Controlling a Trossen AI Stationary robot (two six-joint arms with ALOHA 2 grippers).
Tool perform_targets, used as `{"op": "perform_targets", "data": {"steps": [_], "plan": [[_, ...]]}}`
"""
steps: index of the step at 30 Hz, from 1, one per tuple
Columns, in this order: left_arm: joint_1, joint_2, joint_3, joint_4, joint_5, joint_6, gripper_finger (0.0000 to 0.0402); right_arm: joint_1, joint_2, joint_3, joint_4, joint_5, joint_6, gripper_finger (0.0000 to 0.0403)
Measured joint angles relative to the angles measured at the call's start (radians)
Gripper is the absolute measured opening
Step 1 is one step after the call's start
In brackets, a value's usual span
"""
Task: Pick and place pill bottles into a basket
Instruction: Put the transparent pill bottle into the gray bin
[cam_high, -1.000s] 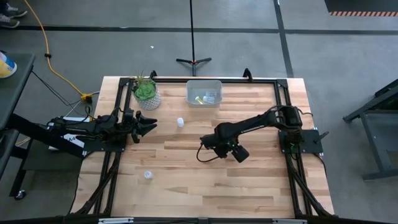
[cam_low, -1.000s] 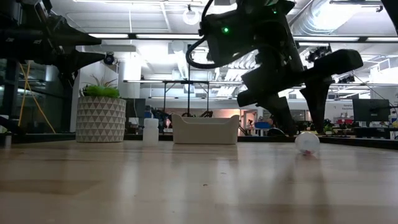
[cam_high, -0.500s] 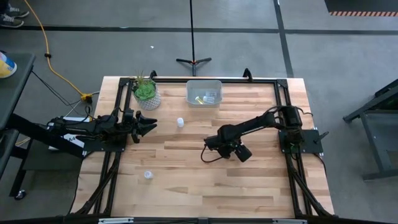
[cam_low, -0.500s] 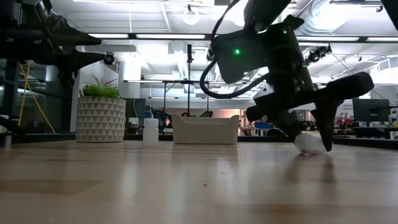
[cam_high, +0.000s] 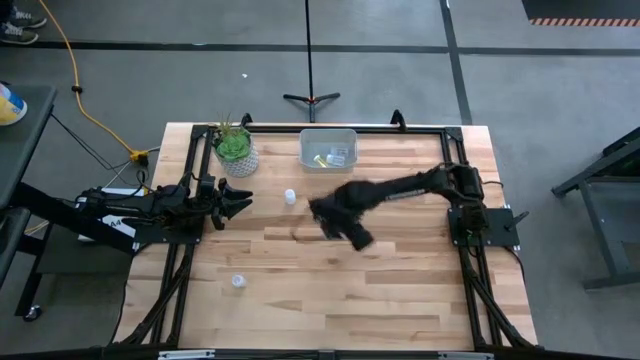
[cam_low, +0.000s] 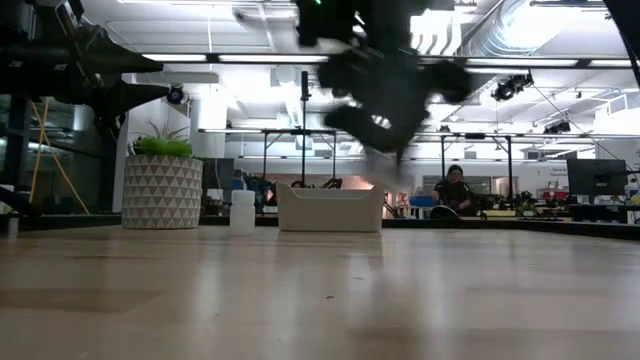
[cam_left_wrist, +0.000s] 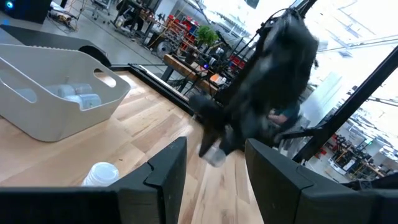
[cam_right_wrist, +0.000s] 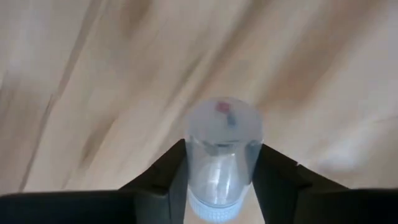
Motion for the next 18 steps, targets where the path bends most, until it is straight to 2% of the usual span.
{"op": "perform_targets", "data": {"steps": [4, 8, 13, 18], "plan": [[0.000, 0.000, 0.000, 0.000, 0.000, 0.000, 0.0198, -0.115, 0.000, 0.139, 0.169, -0.034, 0.093, 0.0143], [0.000, 0.000, 0.000, 0.000, 0.000, -0.001, 0.0198, -0.263, 0.000, 0.206, 0.325, -0.073, 0.228, 0.0134], [0.000, 0.000, 0.000, 0.000, 0.000, -0.002, 0.0198, -0.426, 0.000, 0.195, 0.444, -0.098, 0.486, 0.0140], [0.000, 0.000, 0.000, 0.000, 0.000, -0.002, 0.0198, -0.518, 0.006, 0.117, 0.457, -0.119, 0.692, 0.0139]]}}
